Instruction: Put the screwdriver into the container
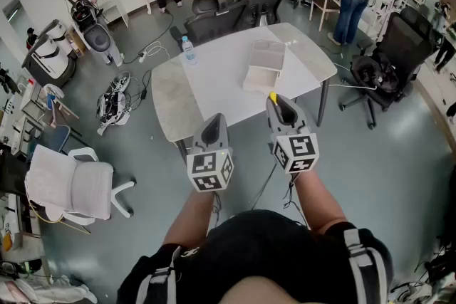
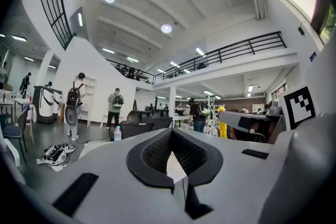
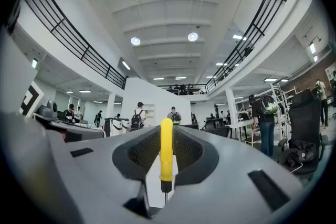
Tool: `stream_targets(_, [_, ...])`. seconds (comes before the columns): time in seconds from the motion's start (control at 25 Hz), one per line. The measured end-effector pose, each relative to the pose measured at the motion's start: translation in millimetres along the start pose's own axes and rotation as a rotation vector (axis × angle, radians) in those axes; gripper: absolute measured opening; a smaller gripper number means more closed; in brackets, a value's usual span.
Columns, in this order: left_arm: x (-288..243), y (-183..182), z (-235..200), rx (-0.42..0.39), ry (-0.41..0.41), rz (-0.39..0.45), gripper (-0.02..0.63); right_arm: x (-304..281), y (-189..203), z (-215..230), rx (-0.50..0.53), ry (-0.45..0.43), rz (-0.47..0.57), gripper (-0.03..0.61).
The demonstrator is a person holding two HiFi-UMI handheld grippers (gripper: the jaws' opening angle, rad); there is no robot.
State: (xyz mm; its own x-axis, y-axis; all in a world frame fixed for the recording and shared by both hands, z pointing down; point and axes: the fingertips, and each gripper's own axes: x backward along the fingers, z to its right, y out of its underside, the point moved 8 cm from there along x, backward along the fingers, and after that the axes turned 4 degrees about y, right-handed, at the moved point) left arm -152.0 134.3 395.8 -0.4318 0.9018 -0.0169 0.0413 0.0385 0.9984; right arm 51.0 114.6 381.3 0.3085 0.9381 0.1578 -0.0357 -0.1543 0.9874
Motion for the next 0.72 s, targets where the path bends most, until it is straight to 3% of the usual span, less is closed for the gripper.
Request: stream_targets(0.72, [10.6, 1.6, -36.0, -0.020, 0.005, 0.008, 0.003, -17.1, 12.9, -38.7, 0.003, -0.044, -0.043, 0.067])
